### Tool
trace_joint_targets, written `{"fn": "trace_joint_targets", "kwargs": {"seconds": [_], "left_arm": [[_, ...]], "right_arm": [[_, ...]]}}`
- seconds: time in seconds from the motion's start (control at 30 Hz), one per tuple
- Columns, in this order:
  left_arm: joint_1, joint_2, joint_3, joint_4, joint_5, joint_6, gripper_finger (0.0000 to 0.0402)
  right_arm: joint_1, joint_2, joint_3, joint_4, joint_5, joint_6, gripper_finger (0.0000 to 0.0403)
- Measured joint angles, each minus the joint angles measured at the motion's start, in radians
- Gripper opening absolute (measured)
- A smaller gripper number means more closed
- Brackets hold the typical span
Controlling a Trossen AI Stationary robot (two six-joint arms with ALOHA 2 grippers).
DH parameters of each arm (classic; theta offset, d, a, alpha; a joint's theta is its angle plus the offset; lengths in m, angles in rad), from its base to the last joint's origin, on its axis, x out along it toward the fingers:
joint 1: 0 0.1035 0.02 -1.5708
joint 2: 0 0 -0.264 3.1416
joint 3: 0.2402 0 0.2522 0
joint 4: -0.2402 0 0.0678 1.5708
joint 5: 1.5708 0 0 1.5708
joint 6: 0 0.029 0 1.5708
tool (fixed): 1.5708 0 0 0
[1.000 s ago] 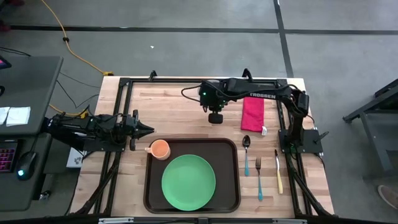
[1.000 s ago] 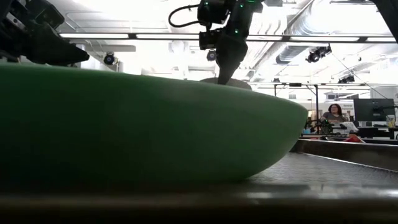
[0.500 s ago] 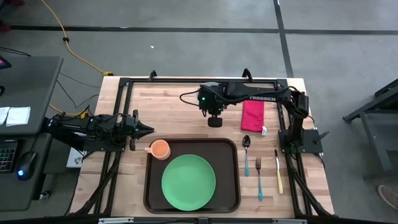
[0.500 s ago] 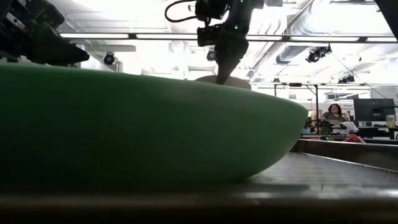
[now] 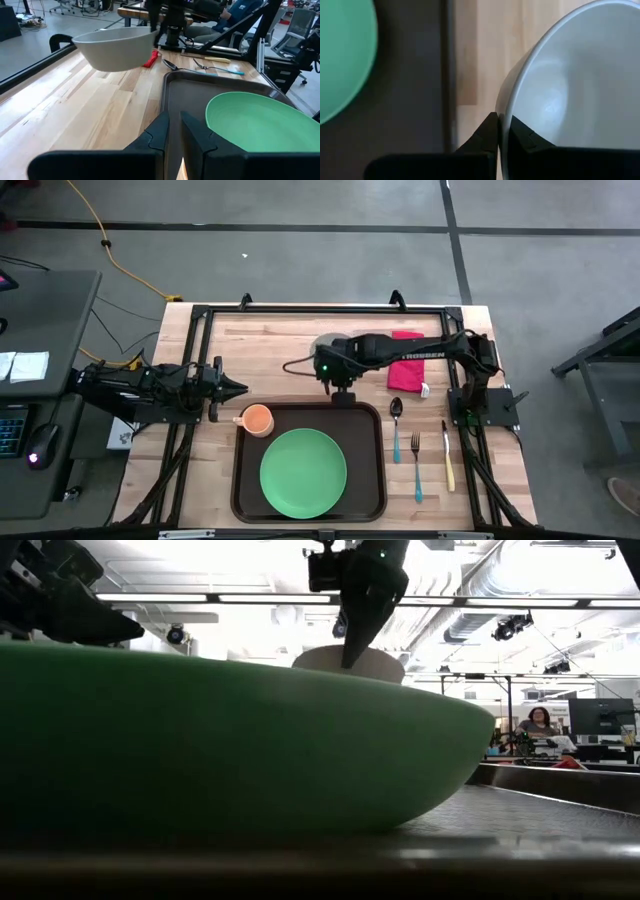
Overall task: Set up tray
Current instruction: Put the gray bowl on the green plate
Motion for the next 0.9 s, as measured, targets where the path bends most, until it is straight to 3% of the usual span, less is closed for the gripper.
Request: {"fn": "trace_joint_targets", "kwargs": {"seconds": [0.37,0.9], "left_arm": [[0.0,0.0,0.0,0.0,0.0,0.0,0.0074],[0.0,0.0,0.0,0.0,0.0,0.0,0.0074]], "right_arm": [[0.072,0.0,0.0,0.002,0.02,0.06,0.0],[0.077,0.0,0.0,0.024,0.02,0.079,0.0]]}}
